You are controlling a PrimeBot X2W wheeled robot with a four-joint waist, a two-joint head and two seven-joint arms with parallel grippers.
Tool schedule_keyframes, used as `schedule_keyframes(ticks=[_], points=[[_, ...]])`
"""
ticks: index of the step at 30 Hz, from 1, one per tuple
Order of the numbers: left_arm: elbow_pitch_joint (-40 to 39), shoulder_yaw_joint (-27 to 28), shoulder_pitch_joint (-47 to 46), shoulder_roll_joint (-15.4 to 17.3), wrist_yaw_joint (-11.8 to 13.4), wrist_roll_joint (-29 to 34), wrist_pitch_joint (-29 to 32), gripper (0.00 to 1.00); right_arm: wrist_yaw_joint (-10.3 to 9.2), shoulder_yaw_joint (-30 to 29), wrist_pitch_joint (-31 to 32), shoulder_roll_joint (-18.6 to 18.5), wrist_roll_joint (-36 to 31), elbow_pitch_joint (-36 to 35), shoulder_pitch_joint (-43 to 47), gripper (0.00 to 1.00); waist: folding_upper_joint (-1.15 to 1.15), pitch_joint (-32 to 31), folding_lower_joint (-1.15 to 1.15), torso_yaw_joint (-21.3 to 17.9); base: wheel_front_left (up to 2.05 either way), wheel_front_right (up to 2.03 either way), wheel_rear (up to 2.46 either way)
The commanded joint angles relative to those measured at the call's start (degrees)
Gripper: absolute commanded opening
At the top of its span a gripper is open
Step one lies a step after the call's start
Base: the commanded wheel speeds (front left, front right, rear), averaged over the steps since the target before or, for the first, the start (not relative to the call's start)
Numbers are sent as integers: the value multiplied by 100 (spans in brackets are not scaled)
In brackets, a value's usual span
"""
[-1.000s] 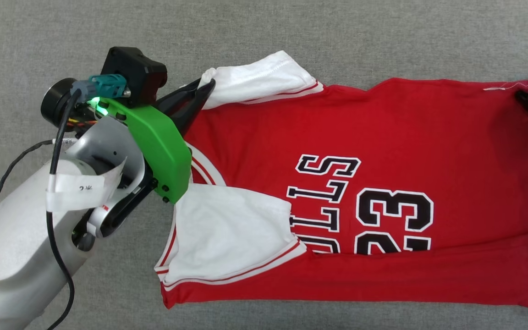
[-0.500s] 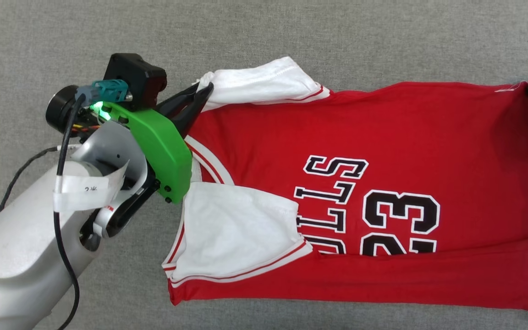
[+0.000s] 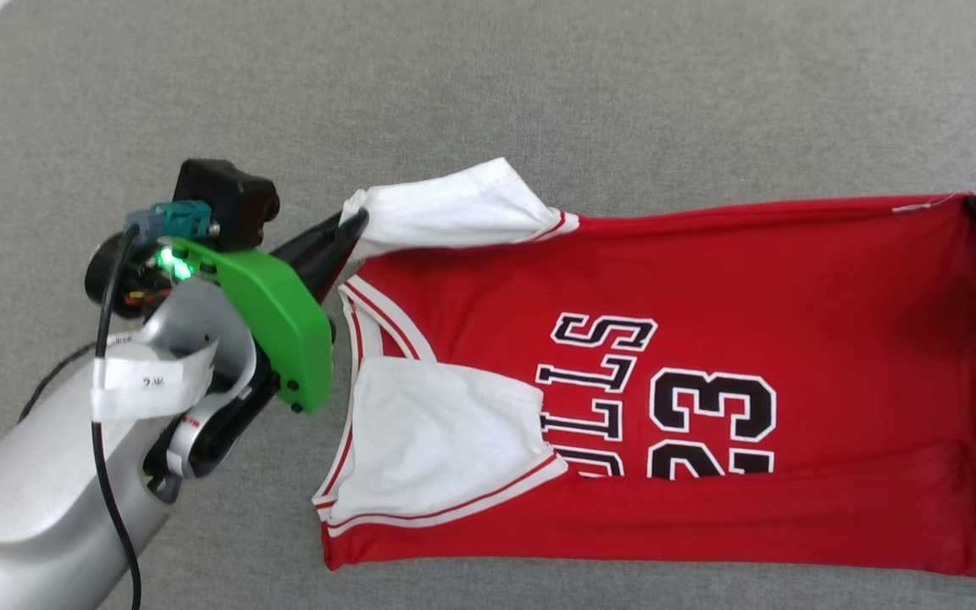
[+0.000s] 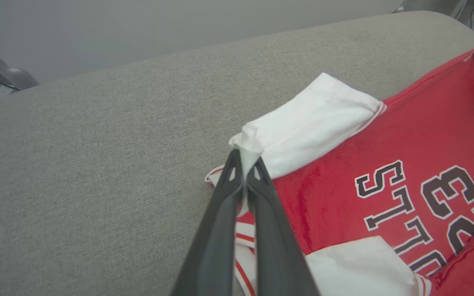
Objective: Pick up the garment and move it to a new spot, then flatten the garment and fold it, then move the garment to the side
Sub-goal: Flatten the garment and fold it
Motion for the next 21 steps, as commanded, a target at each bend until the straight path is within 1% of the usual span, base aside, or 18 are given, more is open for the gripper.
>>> schedule_keyframes(ticks=[1,7,13,18,21], points=[[-5,23,175,61,44,-60,-51,0,-4,-46,-126,-7,96,-51,190,0,0,-329,0,-14,0,0,0],[-210,-25,782,224,219,-184,-139,0,-4,-19,-382,-7,415,-317,967,0,0,-703,0,-31,0,0,0],[-551,-166,1519,444,410,-328,-140,0,-4,72,-350,-107,729,-649,1778,0,0,-895,0,-46,0,0,0],[-581,-450,2023,531,473,-333,-77,0,-4,188,-266,-259,974,-897,2421,0,0,-1016,0,-37,0,0,0],[-456,-582,2127,500,441,-300,-60,0,-4,281,-233,-351,1063,-983,2625,0,0,-1048,0,-41,0,0,0]])
